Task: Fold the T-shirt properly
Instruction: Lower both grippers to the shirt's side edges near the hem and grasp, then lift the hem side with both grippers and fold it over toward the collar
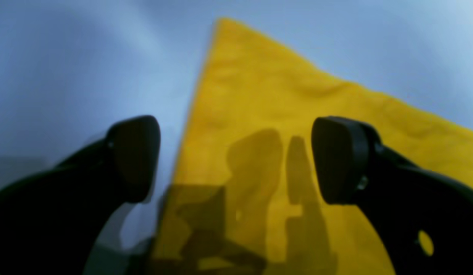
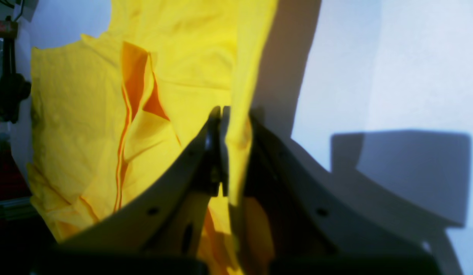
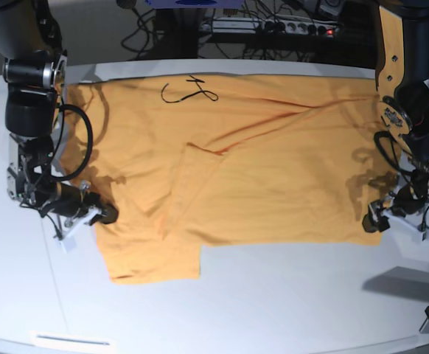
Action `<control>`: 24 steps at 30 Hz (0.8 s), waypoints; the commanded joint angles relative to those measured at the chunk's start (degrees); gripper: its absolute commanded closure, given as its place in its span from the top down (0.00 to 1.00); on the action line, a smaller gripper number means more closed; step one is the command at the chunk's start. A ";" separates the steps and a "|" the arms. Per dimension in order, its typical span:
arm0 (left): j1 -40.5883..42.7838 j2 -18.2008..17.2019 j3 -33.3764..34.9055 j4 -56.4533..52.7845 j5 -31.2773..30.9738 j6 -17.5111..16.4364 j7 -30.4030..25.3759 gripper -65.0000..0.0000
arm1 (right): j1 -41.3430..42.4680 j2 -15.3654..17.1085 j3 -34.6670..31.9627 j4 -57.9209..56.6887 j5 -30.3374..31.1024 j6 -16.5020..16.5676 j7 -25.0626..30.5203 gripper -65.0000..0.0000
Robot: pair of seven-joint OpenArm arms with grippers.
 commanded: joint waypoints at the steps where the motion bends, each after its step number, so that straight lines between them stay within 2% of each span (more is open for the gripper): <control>1: -0.91 -0.60 -0.03 -0.15 0.17 -0.32 0.86 0.94 | -0.76 0.50 -0.49 -0.64 -6.04 -2.17 -5.15 0.00; 10: -0.83 -0.52 -0.12 -3.14 0.09 -0.32 1.30 0.94 | -0.76 0.50 -0.67 -0.64 -6.04 -2.17 -5.15 0.00; 13: -0.03 -0.43 -0.12 -3.14 0.09 -0.32 4.38 0.94 | -0.76 0.50 -0.67 -0.64 -6.04 -2.17 -4.97 0.00; 24: 1.64 2.03 -0.03 -3.05 0.09 -0.32 5.17 0.94 | -0.67 0.50 -0.67 -0.64 -6.04 -2.17 -4.97 0.00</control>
